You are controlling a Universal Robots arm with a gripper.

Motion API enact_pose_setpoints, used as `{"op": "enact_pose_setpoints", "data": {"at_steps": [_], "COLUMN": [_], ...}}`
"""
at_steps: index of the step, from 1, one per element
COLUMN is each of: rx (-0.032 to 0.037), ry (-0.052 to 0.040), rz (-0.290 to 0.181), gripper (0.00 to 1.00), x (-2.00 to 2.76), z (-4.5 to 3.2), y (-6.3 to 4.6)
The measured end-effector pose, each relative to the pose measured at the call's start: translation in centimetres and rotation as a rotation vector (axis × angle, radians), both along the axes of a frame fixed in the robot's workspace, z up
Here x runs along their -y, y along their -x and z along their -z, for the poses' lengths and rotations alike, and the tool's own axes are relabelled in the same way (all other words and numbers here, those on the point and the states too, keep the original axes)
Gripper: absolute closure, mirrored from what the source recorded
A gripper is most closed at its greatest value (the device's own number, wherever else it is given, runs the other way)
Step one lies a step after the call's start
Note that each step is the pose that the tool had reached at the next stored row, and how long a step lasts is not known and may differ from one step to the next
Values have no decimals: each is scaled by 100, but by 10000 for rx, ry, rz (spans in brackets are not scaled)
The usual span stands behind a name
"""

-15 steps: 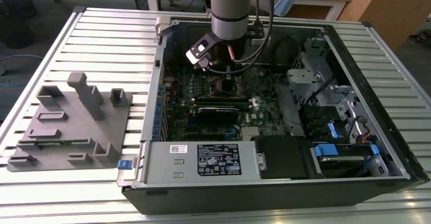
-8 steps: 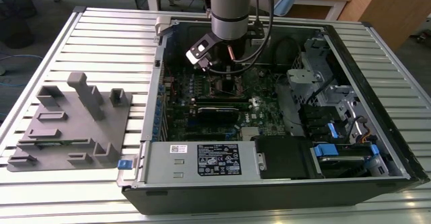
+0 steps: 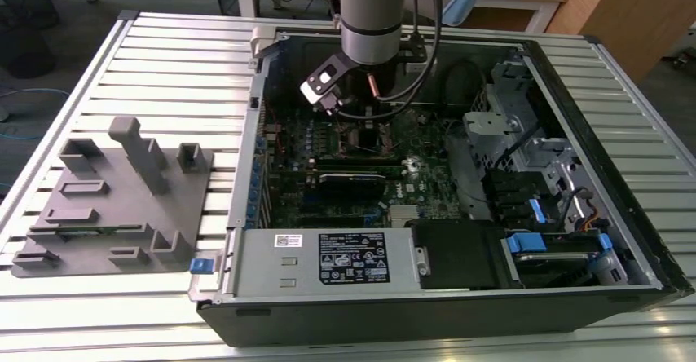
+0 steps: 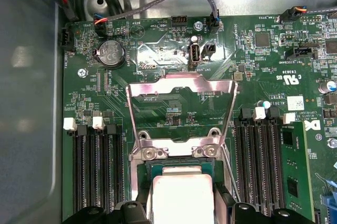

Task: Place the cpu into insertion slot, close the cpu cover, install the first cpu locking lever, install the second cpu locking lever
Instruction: 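Place the cpu into insertion slot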

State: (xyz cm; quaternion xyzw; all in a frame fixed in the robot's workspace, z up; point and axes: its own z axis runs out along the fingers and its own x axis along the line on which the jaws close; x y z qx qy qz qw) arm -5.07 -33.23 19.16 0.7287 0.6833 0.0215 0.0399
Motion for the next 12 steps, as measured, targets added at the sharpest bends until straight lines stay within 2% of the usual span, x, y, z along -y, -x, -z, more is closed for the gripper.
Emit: {"op": "enact_pose_setpoints", "data": {"at_steps": [12], "rx": [8], "ry": [-10], "rz": [-1], "gripper": [44], "x": [-2], "z": [9], "y": [-1]}}
